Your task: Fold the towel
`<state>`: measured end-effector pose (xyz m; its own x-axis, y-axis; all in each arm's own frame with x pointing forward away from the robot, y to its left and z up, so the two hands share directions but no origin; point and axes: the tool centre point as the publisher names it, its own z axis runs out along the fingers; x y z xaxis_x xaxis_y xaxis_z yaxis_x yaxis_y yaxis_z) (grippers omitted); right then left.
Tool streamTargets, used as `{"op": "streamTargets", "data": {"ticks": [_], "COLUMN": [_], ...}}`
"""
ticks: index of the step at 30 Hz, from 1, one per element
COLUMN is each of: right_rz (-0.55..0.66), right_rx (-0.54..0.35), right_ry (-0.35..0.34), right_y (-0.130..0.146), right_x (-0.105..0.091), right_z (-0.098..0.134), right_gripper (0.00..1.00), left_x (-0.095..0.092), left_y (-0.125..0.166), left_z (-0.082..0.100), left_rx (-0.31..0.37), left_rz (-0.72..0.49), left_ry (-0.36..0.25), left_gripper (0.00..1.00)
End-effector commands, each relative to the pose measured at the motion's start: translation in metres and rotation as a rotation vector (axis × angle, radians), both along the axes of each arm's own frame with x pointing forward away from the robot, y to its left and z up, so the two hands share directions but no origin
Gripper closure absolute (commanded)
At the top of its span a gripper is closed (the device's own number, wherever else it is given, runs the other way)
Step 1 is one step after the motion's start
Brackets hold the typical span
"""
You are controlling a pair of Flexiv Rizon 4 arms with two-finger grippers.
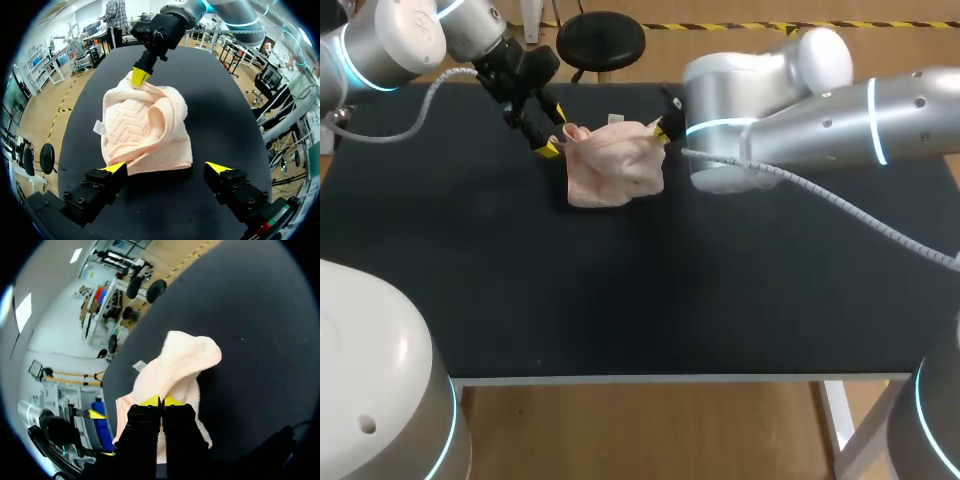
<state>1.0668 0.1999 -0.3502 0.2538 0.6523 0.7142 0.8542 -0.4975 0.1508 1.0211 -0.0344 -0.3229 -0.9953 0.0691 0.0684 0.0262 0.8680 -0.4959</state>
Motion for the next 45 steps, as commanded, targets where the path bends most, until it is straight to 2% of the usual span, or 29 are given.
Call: {"op": "streamTargets", "data": {"ticks": [1,8,14,21,27,28,29,34,38,42,45], "right_rz": [0.178,0.258,0.326,0.403,0.453,0.455,0.459,0.436,0.423,0.401,0.401], "right_rx": [-0.057,-0.047,-0.001,0.058,0.047,0.042,0.046,0.062,0.086,0.210,0.210], "right_ry": [0.009,-0.038,-0.069,-0.047,-0.003,-0.005,-0.009,-0.021,-0.060,-0.124,-0.124], "right_y": [0.011,0.044,0.075,0.112,0.123,0.124,0.124,0.116,0.102,0.083,0.083], "right_x": [0.013,0.025,0.024,0.010,-0.001,-0.003,-0.004,-0.005,-0.009,-0.013,-0.013], "right_z": [0.023,0.026,0.020,0.015,0.005,0.004,0.003,0.010,0.031,0.054,0.054], "right_gripper": [1.00,1.00,1.00,1.00,1.00,0.66,0.00,0.00,0.00,0.00,0.00], "left_x": [0.000,0.000,0.000,0.000,0.000,0.000,0.000,0.000,0.000,0.000,0.000], "left_y": [0.000,0.000,0.000,0.000,0.000,0.000,0.000,0.000,0.000,0.000,0.000], "left_z": [-0.001,-0.001,-0.001,-0.001,-0.001,-0.001,-0.001,-0.001,-0.001,-0.001,-0.001], "left_rx": [-0.003,-0.003,-0.003,-0.003,-0.003,-0.003,-0.003,-0.003,-0.003,-0.003,-0.003], "left_rz": [-0.001,-0.001,-0.001,-0.001,-0.001,-0.001,-0.001,-0.001,-0.001,-0.001,-0.001], "left_ry": [-0.001,-0.001,-0.001,-0.001,-0.001,-0.001,-0.001,-0.001,-0.001,-0.001,-0.001], "left_gripper": [0.00,0.00,0.00,0.00,0.00,0.00,0.00,0.00,0.00,0.00,0.00]}}
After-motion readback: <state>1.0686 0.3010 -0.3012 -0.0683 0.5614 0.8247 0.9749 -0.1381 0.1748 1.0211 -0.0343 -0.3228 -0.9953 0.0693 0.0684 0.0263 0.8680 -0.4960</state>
